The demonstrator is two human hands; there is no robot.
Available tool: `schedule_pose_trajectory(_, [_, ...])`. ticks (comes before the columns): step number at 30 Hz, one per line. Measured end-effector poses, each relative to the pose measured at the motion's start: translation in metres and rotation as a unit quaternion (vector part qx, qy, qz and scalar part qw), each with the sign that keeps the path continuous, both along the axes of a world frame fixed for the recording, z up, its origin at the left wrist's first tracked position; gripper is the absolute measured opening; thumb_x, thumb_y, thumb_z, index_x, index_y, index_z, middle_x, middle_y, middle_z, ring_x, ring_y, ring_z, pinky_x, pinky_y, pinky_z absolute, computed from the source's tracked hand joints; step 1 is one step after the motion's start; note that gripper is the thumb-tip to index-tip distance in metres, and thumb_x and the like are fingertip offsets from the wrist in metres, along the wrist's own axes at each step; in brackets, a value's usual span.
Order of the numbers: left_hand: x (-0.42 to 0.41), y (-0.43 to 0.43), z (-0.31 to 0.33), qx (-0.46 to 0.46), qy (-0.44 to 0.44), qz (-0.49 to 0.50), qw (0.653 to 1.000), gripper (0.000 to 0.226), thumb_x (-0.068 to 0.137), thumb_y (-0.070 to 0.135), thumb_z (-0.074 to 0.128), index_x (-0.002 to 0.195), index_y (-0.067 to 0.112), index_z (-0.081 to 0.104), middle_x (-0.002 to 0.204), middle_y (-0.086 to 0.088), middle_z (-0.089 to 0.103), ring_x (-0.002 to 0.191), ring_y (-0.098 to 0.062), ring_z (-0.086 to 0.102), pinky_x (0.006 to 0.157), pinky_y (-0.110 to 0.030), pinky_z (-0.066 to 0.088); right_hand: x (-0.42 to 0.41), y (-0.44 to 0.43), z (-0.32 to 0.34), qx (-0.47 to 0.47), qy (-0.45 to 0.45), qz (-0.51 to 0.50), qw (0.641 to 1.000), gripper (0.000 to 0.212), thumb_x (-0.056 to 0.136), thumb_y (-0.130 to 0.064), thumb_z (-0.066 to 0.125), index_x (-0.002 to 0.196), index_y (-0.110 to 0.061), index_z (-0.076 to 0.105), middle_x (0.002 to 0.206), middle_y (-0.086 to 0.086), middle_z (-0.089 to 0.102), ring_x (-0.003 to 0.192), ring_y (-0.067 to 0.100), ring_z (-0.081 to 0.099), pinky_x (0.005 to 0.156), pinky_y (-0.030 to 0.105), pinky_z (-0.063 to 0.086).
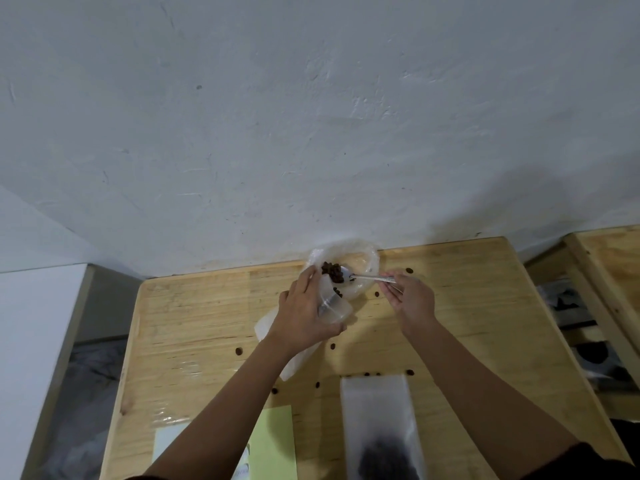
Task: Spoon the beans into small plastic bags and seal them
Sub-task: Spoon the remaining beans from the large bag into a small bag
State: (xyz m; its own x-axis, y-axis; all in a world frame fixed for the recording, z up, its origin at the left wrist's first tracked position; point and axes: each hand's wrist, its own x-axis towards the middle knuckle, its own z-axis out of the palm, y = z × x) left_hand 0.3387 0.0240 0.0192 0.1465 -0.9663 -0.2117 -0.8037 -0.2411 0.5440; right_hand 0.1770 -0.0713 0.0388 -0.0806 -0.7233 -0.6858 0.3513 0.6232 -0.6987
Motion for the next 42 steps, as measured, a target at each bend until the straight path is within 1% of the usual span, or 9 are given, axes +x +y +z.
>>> schedule_pose_trajectory(4, [0.002, -0.001, -0.001, 0.012, 0.003, 0.035, 0.999, 0.114, 0.066, 0.058, 0.073, 0.149, 0.011, 0.010, 0.155, 0.001, 0.009, 0.139, -0.021, 0.022, 0.109, -0.044, 0.024, -0.017, -0.006, 0.012, -0.036, 0.016, 0.000, 0.999, 0.021, 0.090, 0.000, 0.054, 0.107, 0.010, 0.060, 0.097, 0.019, 0.066, 0.079, 0.019, 0.065, 0.072, 0.023, 0.058])
schedule_pose_trajectory(8, [0.001, -0.003, 0.000, 0.010, 0.014, 0.050, 0.999, 0.113, 0.064, 0.055, 0.075, 0.149, 0.012, 0.013, 0.154, 0.000, 0.010, 0.140, -0.021, 0.020, 0.109, -0.045, 0.025, -0.023, -0.009, 0.028, -0.087, 0.031, 0.019, 0.996, 0.011, 0.091, 0.000, 0.053, 0.089, 0.003, 0.063, 0.085, 0.013, 0.067, 0.073, 0.017, 0.066, 0.067, 0.020, 0.058])
schedule_pose_trajectory(12, [0.001, -0.005, 0.000, 0.016, 0.013, 0.049, 0.999, 0.114, 0.066, 0.058, 0.074, 0.149, 0.011, 0.010, 0.155, -0.001, 0.008, 0.141, -0.021, 0.017, 0.110, -0.046, 0.024, -0.019, -0.003, 0.036, -0.180, 0.076, 0.116, 0.974, 0.021, 0.090, 0.000, 0.054, 0.075, -0.007, 0.067, 0.078, 0.007, 0.071, 0.069, 0.015, 0.069, 0.065, 0.021, 0.058])
schedule_pose_trajectory(15, [0.002, -0.004, 0.000, 0.015, 0.012, 0.046, 0.999, 0.114, 0.067, 0.058, 0.073, 0.149, 0.011, 0.011, 0.155, 0.000, 0.007, 0.141, -0.022, 0.017, 0.110, -0.046, 0.024, -0.013, 0.002, 0.038, -0.262, 0.121, 0.209, 0.934, 0.020, 0.091, -0.004, 0.055, 0.077, -0.004, 0.070, 0.085, 0.013, 0.071, 0.077, 0.020, 0.069, 0.072, 0.027, 0.059])
schedule_pose_trajectory(21, [0.005, 0.001, 0.001, 0.000, 0.014, 0.055, 0.998, 0.111, 0.067, 0.058, 0.074, 0.149, 0.011, 0.014, 0.155, -0.001, 0.011, 0.141, -0.023, 0.020, 0.109, -0.045, 0.025, -0.011, 0.002, 0.032, -0.321, 0.184, 0.119, 0.921, 0.026, 0.091, -0.005, 0.056, 0.074, -0.020, 0.069, 0.080, 0.005, 0.069, 0.084, 0.022, 0.068, 0.080, 0.037, 0.056])
schedule_pose_trajectory(24, [0.006, 0.001, 0.002, 0.002, 0.021, 0.056, 0.998, 0.111, 0.068, 0.057, 0.074, 0.149, 0.009, 0.014, 0.155, -0.001, 0.012, 0.141, -0.022, 0.019, 0.110, -0.045, 0.025, -0.010, 0.000, 0.020, -0.338, 0.275, 0.144, 0.888, 0.020, 0.091, -0.011, 0.058, 0.082, -0.024, 0.070, 0.080, 0.000, 0.069, 0.084, 0.025, 0.068, 0.082, 0.042, 0.056])
schedule_pose_trajectory(29, [0.006, 0.001, 0.004, 0.009, 0.047, 0.046, 0.998, 0.108, 0.069, 0.056, 0.073, 0.148, 0.009, 0.016, 0.154, 0.000, 0.013, 0.141, -0.019, 0.020, 0.111, -0.046, 0.026, 0.002, 0.007, 0.019, -0.421, 0.357, 0.157, 0.819, 0.020, 0.092, -0.006, 0.054, 0.106, -0.004, 0.069, 0.092, -0.002, 0.068, 0.087, 0.011, 0.065, 0.075, 0.006, 0.048])
schedule_pose_trajectory(36, [0.006, 0.009, 0.002, 0.014, 0.132, 0.090, 0.987, 0.112, 0.065, 0.055, 0.078, 0.148, 0.007, 0.019, 0.153, 0.001, 0.016, 0.139, -0.017, 0.023, 0.113, -0.045, 0.028, 0.007, 0.016, 0.021, -0.494, 0.374, 0.155, 0.769, 0.021, 0.092, -0.003, 0.054, 0.107, -0.007, 0.068, 0.096, -0.010, 0.065, 0.090, -0.015, 0.058, 0.078, 0.005, 0.045])
schedule_pose_trajectory(42, [0.008, 0.011, 0.004, 0.012, 0.156, 0.114, 0.981, 0.117, 0.058, 0.062, 0.076, 0.147, 0.009, 0.022, 0.150, 0.001, 0.021, 0.136, -0.017, 0.027, 0.112, -0.045, 0.030, 0.006, 0.012, 0.016, -0.475, 0.362, 0.257, 0.760, 0.021, 0.093, -0.006, 0.054, 0.107, -0.009, 0.068, 0.099, -0.007, 0.066, 0.094, -0.005, 0.059, 0.084, 0.006, 0.045])
